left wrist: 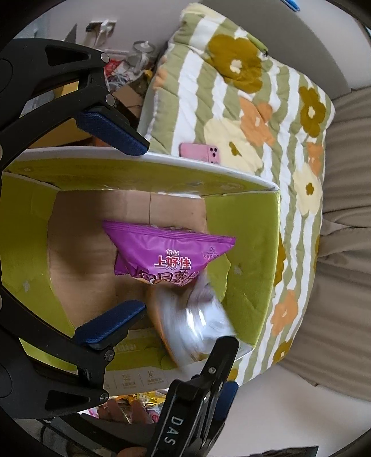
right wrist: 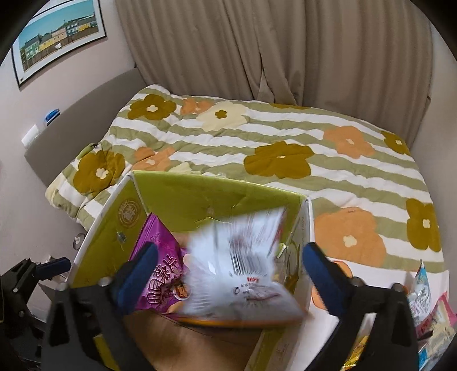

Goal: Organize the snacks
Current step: 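Release the purple bag into the box with left tool while right tool drops the white bag in, then move both tools back over the snack pile, then grasp the lavender bag with left tool while right tool grasps the potato chip bag, then carry the lavender bag with left tool while right tool carries the chip bag to the box, then release the lavender bag into the box with left tool while right tool drops the chip bag in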

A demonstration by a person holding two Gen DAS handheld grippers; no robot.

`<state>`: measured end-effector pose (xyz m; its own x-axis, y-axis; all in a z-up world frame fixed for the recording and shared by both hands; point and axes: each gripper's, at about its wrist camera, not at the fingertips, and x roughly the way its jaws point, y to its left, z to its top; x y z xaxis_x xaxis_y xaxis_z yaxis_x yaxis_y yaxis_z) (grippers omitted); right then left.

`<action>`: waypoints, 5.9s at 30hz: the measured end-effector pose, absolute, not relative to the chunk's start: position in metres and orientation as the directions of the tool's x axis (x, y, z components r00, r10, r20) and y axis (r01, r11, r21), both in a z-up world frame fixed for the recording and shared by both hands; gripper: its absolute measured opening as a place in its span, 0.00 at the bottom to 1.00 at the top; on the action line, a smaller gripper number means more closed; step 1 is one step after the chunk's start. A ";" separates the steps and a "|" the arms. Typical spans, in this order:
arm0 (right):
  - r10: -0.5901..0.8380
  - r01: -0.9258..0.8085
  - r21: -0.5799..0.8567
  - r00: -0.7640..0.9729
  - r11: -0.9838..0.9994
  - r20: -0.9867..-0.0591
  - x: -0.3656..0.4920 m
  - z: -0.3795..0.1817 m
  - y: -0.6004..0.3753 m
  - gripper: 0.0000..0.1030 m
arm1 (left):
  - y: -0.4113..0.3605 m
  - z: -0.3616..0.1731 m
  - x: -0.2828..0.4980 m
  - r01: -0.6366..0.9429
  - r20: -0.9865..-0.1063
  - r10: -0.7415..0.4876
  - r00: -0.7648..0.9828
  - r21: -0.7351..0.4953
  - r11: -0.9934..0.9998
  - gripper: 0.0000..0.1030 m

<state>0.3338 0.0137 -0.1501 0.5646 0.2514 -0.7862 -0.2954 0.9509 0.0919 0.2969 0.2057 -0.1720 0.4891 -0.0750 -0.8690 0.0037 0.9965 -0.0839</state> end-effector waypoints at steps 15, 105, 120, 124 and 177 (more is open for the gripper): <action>0.209 -0.271 0.052 0.593 0.961 -0.777 0.300 -0.120 0.011 0.99 | 0.208 -0.140 0.287 0.035 -0.839 -0.091 0.536 -0.085 0.996 0.98; -0.051 0.161 0.054 0.581 0.985 -0.812 0.157 -0.229 -0.362 0.94 | -0.211 -0.257 0.205 0.420 -0.804 -0.198 0.561 0.071 0.904 0.46; -0.075 0.175 0.038 0.594 0.984 -0.801 0.140 -0.214 -0.359 0.58 | -0.204 -0.235 0.195 0.396 -0.787 -0.193 0.586 0.071 0.916 0.46; -0.068 0.168 0.043 0.606 0.985 -0.793 0.134 -0.200 -0.356 0.58 | -0.199 -0.218 0.189 0.389 -0.772 -0.201 0.603 0.065 0.919 0.46; 0.287 -0.352 0.086 0.570 0.932 -0.770 0.216 -0.121 -0.003 0.58 | 0.181 -0.165 0.212 -0.001 -0.798 -0.022 0.602 -0.028 1.000 1.00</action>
<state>0.2162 -0.0028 -0.1214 0.5704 0.2870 -0.7696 -0.3523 0.9319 0.0864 0.2118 0.1806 -0.1649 0.6020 -0.0218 -0.7982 -0.0006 0.9996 -0.0277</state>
